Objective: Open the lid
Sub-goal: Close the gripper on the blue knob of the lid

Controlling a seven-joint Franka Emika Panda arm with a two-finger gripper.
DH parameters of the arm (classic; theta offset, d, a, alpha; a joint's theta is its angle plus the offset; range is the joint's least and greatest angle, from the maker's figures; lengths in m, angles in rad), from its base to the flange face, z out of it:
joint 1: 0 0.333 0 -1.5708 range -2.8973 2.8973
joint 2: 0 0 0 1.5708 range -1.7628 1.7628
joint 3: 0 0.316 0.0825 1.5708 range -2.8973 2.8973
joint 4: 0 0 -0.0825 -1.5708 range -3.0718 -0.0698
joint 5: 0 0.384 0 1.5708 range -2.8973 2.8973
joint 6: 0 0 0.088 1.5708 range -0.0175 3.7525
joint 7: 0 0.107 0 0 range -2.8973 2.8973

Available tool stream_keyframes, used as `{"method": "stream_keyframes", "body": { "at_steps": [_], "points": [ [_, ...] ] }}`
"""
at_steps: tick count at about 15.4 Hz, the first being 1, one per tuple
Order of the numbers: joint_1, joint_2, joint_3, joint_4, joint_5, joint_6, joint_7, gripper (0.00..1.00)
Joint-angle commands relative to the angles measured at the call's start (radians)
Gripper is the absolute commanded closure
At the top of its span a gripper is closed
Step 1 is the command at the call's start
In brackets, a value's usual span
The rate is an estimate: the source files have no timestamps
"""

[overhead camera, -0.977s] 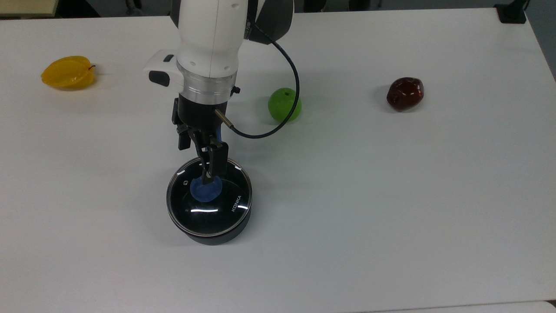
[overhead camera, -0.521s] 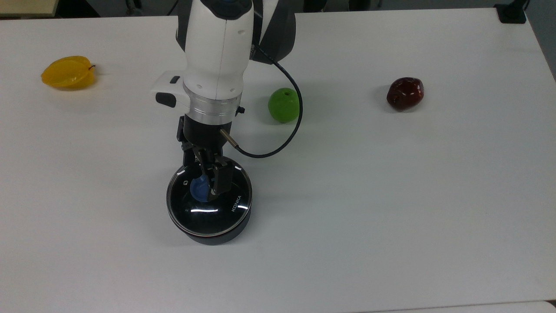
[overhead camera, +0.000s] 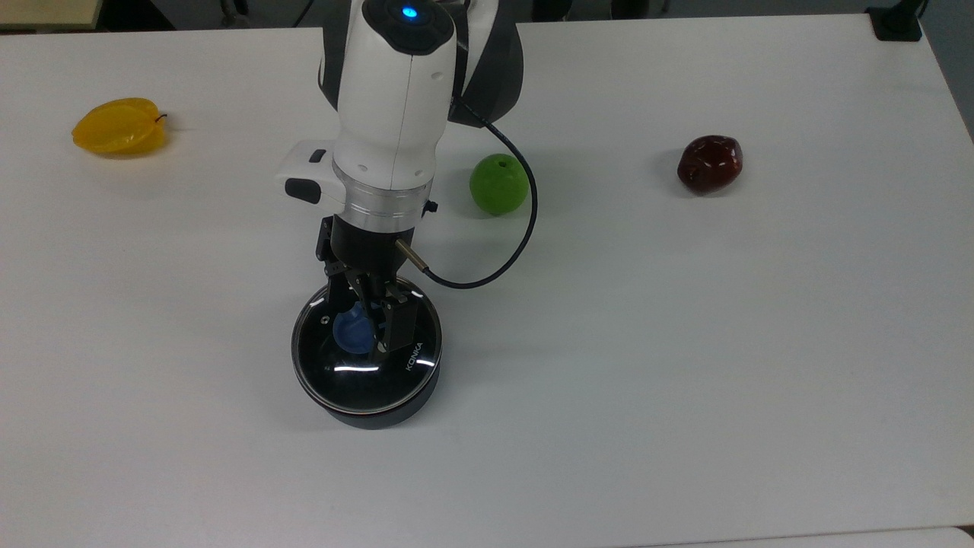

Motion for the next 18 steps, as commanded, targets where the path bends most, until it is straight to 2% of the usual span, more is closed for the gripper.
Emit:
{"method": "stream_keyframes", "body": {
  "at_steps": [1, 5, 9, 12, 15, 18],
  "points": [
    [0.019, 0.023, -0.015, 0.010, -0.028, 0.018, 0.020, 0.00],
    [0.036, 0.023, -0.014, -0.002, -0.054, 0.012, 0.022, 0.00],
    [0.036, 0.023, -0.014, -0.002, -0.057, 0.005, 0.020, 0.19],
    [0.034, 0.023, -0.017, -0.002, -0.057, 0.002, 0.022, 0.28],
    [0.034, 0.021, -0.017, -0.002, -0.057, -0.002, 0.020, 0.33],
    [0.034, 0.014, -0.017, -0.002, -0.057, -0.025, 0.019, 0.45]
  ]
}}
